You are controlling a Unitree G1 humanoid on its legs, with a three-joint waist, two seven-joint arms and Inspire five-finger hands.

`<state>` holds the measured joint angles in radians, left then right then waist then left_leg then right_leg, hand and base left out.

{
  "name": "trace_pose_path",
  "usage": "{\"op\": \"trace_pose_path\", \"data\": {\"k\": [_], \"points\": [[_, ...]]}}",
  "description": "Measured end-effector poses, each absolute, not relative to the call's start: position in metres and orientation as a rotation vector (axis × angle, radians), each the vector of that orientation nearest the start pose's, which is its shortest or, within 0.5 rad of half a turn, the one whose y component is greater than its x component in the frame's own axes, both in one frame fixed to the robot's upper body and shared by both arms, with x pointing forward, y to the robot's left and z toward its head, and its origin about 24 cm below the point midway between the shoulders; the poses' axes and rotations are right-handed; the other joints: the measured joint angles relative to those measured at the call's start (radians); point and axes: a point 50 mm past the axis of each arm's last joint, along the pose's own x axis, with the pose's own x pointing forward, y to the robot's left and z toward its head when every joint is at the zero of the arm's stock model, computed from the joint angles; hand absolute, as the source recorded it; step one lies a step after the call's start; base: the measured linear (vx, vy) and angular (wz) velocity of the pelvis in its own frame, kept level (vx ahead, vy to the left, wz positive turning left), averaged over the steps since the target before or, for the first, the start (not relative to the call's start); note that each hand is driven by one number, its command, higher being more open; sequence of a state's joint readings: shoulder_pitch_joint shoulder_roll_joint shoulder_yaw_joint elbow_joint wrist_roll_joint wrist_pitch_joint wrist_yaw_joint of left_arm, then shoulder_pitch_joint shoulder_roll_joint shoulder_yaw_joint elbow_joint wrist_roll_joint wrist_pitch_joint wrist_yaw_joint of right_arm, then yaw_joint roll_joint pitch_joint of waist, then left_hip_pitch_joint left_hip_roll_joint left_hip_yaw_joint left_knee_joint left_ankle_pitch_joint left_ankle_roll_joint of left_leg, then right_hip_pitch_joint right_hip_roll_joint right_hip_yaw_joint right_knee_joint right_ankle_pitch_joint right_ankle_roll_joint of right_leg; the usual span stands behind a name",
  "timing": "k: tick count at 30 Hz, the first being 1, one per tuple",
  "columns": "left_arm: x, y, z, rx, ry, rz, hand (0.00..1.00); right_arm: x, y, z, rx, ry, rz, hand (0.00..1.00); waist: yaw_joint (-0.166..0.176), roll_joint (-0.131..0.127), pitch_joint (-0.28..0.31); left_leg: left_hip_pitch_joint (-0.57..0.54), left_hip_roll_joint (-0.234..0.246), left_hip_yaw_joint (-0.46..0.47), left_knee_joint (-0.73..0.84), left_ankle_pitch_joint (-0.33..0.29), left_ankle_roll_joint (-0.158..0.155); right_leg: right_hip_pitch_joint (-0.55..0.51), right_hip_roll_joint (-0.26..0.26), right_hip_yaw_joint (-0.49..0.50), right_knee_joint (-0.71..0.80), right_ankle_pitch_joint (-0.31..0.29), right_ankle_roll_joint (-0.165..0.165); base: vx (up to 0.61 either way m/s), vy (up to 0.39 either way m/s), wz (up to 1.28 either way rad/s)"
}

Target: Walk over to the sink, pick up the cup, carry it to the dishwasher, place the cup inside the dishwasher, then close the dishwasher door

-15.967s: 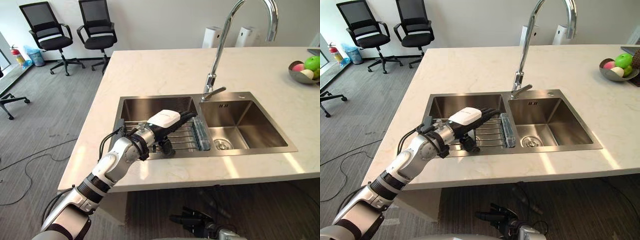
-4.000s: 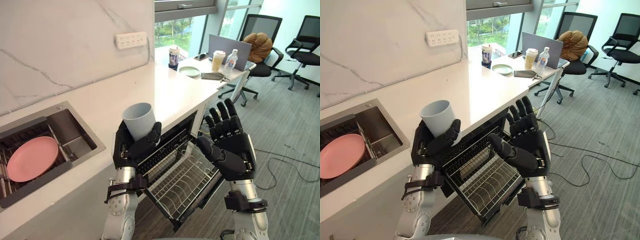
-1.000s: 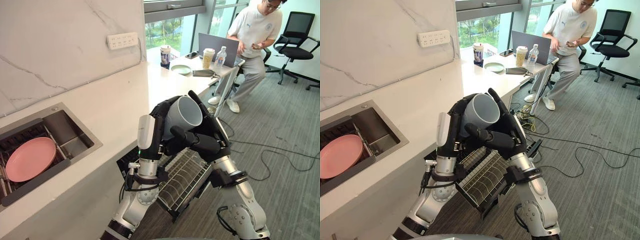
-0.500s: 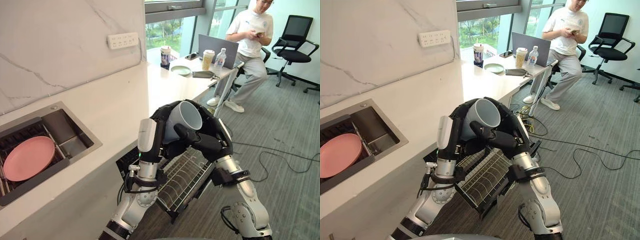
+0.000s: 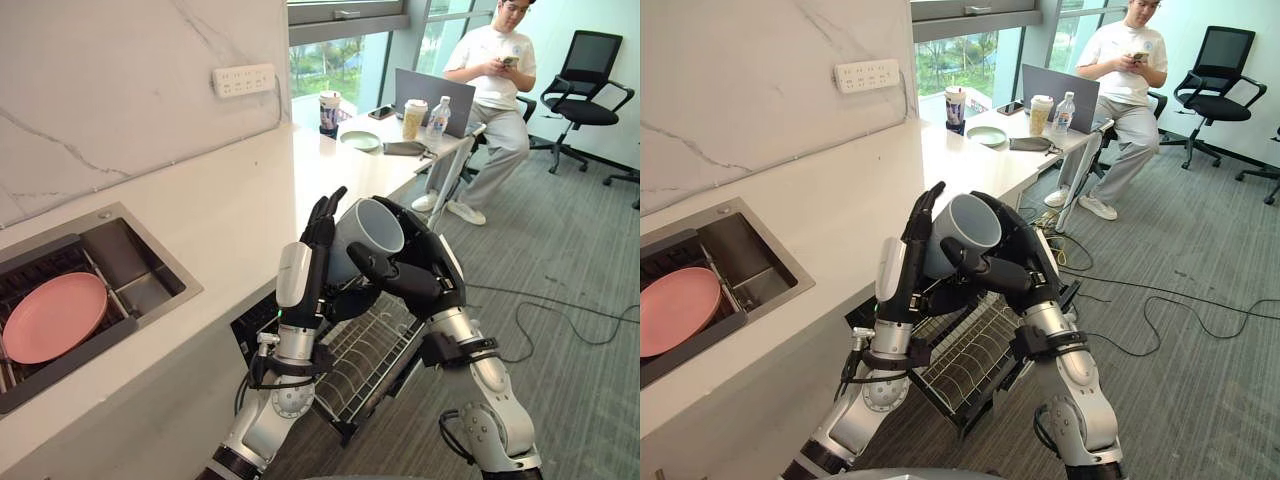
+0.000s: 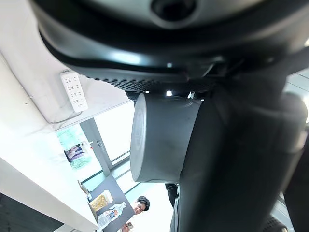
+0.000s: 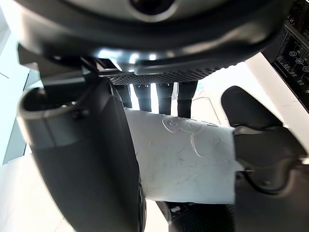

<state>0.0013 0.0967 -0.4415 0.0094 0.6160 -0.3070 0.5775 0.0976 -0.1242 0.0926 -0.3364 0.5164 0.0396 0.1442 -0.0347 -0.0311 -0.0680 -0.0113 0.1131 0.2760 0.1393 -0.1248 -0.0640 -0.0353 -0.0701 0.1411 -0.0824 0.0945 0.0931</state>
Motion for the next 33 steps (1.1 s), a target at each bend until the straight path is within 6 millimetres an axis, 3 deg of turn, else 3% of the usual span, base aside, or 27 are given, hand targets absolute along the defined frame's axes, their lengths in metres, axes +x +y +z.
{"op": "trace_pose_path", "data": {"k": [11, 22, 28, 33], "points": [[0.225, 0.076, 0.065, 0.443, -0.484, 0.057, 1.0, 0.229, -0.139, 0.1, 0.483, -0.223, 0.24, 0.0, -0.004, 0.003, 0.022, 0.022, -0.001, 0.012, -0.021, 0.002, 0.0, 0.013, 0.001, -0.005, 0.0, 0.0, 0.0, 0.0, -0.002, -0.01], [0.227, 0.106, 0.051, 0.212, -0.278, 0.201, 1.0, 0.221, -0.166, 0.112, 0.657, -0.365, 0.019, 0.0, -0.001, 0.004, 0.033, 0.041, -0.001, 0.015, -0.033, 0.003, 0.0, 0.027, 0.0, -0.043, 0.001, 0.0, 0.0, 0.0, 0.0, 0.0], [0.216, 0.099, 0.031, 0.059, -0.142, -0.018, 1.0, 0.209, -0.186, 0.116, 0.651, -0.418, -0.09, 0.0, -0.002, 0.006, 0.05, 0.056, 0.003, 0.016, -0.037, 0.003, 0.0, 0.041, -0.001, -0.063, 0.001, 0.0, 0.0, 0.0, -0.005, 0.0], [0.194, 0.083, -0.009, -0.013, 0.067, -0.261, 1.0, 0.203, -0.196, 0.11, 0.642, -0.404, -0.15, 0.0, -0.002, 0.008, 0.05, 0.058, 0.004, 0.015, -0.037, 0.003, -0.001, 0.044, -0.003, -0.089, 0.001, -0.001, -0.001, -0.02, -0.017, 0.01]]}}
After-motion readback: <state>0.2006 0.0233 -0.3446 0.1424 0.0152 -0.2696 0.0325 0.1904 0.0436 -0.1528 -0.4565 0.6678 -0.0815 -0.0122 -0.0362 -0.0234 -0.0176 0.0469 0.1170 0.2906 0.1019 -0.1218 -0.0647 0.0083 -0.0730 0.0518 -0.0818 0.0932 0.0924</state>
